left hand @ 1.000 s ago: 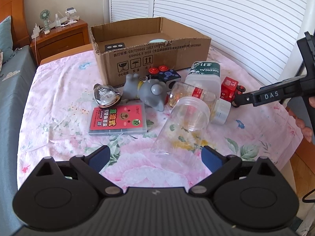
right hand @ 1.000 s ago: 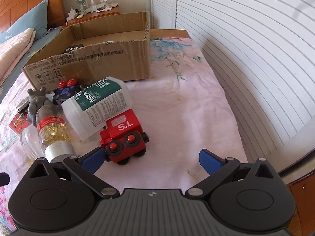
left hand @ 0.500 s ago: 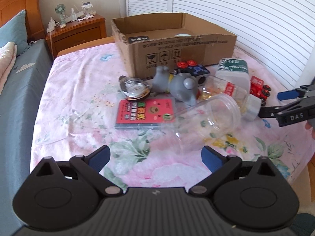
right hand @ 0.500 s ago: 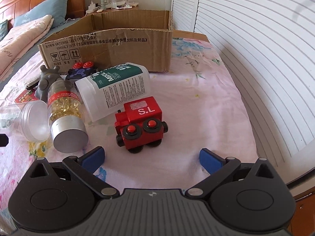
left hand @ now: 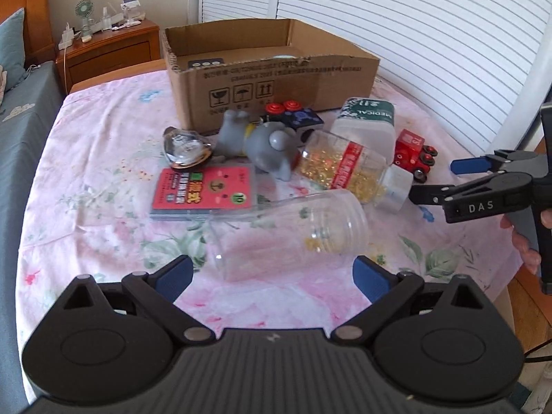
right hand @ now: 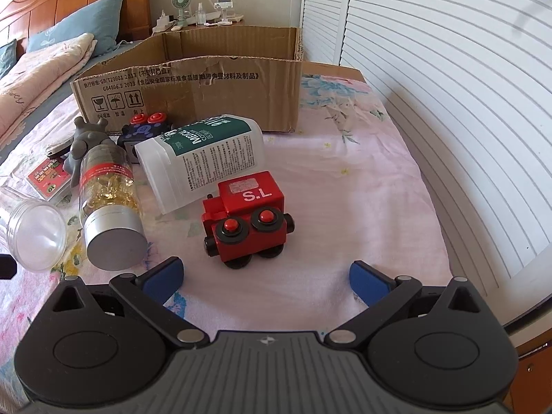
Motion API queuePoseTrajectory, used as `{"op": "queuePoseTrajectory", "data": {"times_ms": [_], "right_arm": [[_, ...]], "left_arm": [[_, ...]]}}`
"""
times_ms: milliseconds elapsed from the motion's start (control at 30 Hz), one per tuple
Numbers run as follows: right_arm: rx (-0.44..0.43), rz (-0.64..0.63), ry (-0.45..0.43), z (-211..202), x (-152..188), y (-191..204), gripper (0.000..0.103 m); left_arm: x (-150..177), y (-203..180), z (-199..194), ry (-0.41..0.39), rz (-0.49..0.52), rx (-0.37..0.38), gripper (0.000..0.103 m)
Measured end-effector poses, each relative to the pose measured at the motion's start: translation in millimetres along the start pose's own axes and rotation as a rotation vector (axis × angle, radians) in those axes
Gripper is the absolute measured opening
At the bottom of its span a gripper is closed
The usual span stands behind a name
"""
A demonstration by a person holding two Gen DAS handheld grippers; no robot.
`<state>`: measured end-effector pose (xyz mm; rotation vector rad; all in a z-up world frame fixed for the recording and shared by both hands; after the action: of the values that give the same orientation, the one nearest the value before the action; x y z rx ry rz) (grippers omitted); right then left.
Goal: Organize rigid objects
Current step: 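Grasp the clear jar with the left gripper while the right grasps the red train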
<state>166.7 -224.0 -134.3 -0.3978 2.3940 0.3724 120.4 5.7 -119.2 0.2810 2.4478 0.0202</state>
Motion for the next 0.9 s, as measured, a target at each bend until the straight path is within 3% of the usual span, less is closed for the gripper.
{"op": "queuePoseTrajectory", "data": {"times_ms": [233,467,667,900], "right_arm": [[-0.021,-0.029,-0.017,-1.7,2.1,-0.3,0.103],[-0.069,-0.084,-0.002,-3.0,2.3,-1.9,0.103],[-0.118,-0.133,0.024,3.4,-5.3,-2.6,0.103],[-0.196,-0.218,0.031,17.9,-21.5,-2.9,0.103]], "left_arm": [[-12.2,-20.4,5.1,-0.009,-0.014,-0.018,0.099],[-18.8,-19.1,21.4,0.0,0.01,-0.156,0.099],[-11.7,-14.0,29.4,0.049,-0.037,-0.149,0.1],[-11.3,-13.7,30.2,0.037,-0.047,-0.153,0.102]]}}
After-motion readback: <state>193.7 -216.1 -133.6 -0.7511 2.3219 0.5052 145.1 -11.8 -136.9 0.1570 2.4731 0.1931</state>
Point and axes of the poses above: each gripper's, at about its wrist camera, not at the fingertips, and z roughly the way its jaws point, y to its left, x to its underside, the point moved 7 cm from there along z, roughly the way its jaws point, and after that the axes turned 14 degrees about -x, right-handed, at the moved point
